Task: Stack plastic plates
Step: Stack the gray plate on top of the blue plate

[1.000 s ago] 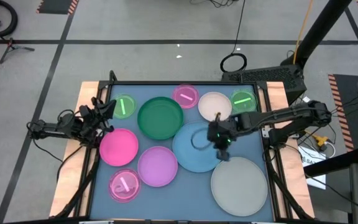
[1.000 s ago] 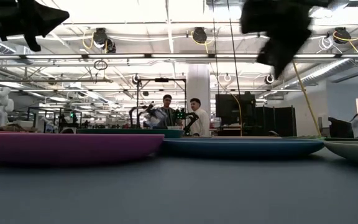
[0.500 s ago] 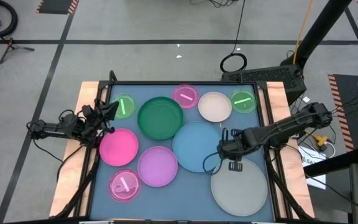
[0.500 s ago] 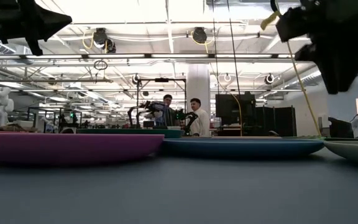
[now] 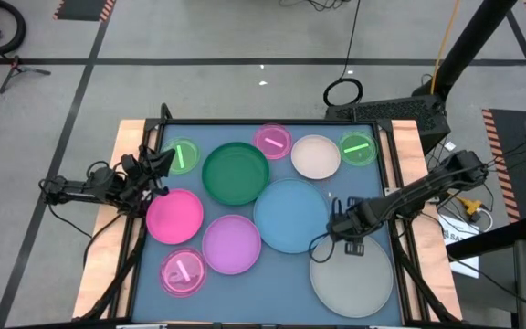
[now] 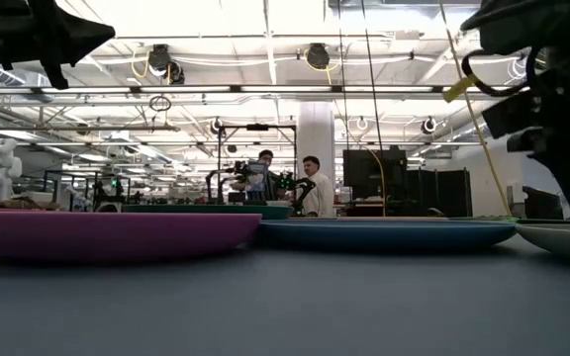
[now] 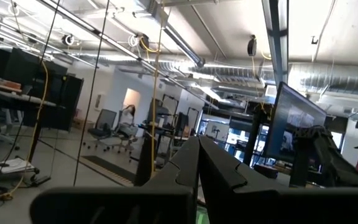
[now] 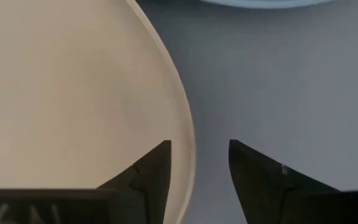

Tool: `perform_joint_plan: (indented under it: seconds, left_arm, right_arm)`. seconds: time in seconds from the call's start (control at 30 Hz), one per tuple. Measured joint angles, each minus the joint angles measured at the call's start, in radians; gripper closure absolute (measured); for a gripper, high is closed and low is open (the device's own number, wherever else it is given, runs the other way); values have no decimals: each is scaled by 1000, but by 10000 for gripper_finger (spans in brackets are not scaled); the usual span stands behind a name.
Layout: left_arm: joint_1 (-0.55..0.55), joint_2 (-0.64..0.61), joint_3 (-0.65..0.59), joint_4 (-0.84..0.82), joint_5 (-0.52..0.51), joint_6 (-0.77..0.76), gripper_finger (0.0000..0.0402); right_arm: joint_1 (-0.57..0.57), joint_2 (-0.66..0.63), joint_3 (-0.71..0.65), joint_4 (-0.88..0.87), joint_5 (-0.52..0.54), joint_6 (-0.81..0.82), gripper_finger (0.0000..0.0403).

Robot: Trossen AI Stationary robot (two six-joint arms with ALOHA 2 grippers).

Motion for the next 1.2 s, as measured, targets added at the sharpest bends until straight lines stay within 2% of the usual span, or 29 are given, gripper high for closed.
perform_joint_plan:
  seconds: [0.2, 0.37, 0.6, 0.9, 1.2]
  left_arm:
    - [0, 0, 0, -2, 0, 0, 385]
    - [0, 0, 0, -13, 0, 7, 385]
    - [0, 0, 0, -21, 0, 7, 385]
    - [0, 0, 0, -29, 0, 15, 385]
    - [0, 0, 0, -34, 0, 3, 385]
  right_arm:
    - [0, 0, -61, 114, -1, 1, 248]
    - [0, -1, -65, 125, -1, 1, 255]
    - [0, -1, -65, 126, 0, -5, 300]
    - [0, -3, -63, 82, -1, -27, 390]
    - [-1, -47, -45, -33, -1, -49, 400]
